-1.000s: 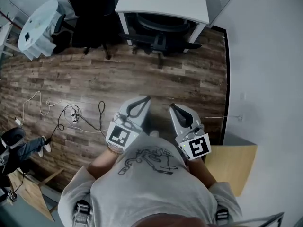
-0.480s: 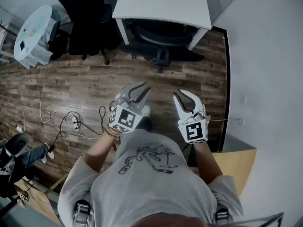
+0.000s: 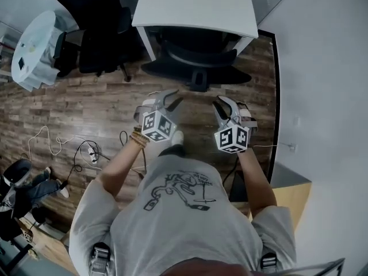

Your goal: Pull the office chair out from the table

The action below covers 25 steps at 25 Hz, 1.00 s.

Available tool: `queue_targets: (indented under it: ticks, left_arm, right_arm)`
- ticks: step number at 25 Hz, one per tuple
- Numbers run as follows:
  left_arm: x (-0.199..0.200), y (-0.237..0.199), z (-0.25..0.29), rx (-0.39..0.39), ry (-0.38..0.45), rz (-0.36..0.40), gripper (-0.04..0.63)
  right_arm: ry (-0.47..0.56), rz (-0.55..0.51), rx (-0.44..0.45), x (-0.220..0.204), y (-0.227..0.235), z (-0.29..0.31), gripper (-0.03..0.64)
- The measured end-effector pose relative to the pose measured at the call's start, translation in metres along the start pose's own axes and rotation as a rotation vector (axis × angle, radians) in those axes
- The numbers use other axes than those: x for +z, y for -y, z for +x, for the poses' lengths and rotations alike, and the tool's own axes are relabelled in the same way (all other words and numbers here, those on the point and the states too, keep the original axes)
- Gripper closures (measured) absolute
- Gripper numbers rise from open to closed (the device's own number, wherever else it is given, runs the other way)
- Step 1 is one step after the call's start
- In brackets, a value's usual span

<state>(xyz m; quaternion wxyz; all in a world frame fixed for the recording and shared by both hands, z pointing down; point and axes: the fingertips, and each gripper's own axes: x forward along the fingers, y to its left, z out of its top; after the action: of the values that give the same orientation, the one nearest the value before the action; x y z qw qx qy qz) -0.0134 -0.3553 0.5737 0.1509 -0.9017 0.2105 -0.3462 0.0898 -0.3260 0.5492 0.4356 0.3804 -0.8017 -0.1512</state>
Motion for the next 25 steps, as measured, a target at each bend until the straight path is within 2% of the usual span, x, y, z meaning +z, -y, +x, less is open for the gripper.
queue_targets:
  ticks: [5, 12, 19, 21, 22, 25]
  left_arm:
    - [-0.025, -0.021, 0.038, -0.017, -0.080, 0.146, 0.447]
    - [-0.057, -0.038, 0.088, -0.053, -0.202, 0.325, 0.412]
    - [-0.081, -0.036, 0.115, -0.103, -0.281, 0.426, 0.411]
    - [-0.081, -0.034, 0.118, -0.113, -0.291, 0.440, 0.475]
    - [-0.082, -0.033, 0.119, -0.117, -0.294, 0.445, 0.478]
    - [-0.083, -0.030, 0.118, -0.120, -0.298, 0.448, 0.486]
  right_arm:
    - [-0.107, -0.142, 0.036, -0.033, 0.005, 0.053, 0.492]
    - [-0.206, -0.246, 0.104, -0.078, 0.014, 0.110, 0.454]
    - [-0.291, -0.349, 0.159, -0.104, 0.014, 0.146, 0.430]
    - [-0.300, -0.358, 0.179, -0.111, 0.009, 0.150, 0.469]
    - [-0.298, -0.357, 0.184, -0.113, 0.007, 0.151, 0.491]
    - [-0.287, -0.336, 0.185, -0.113, 0.003, 0.149, 0.500]
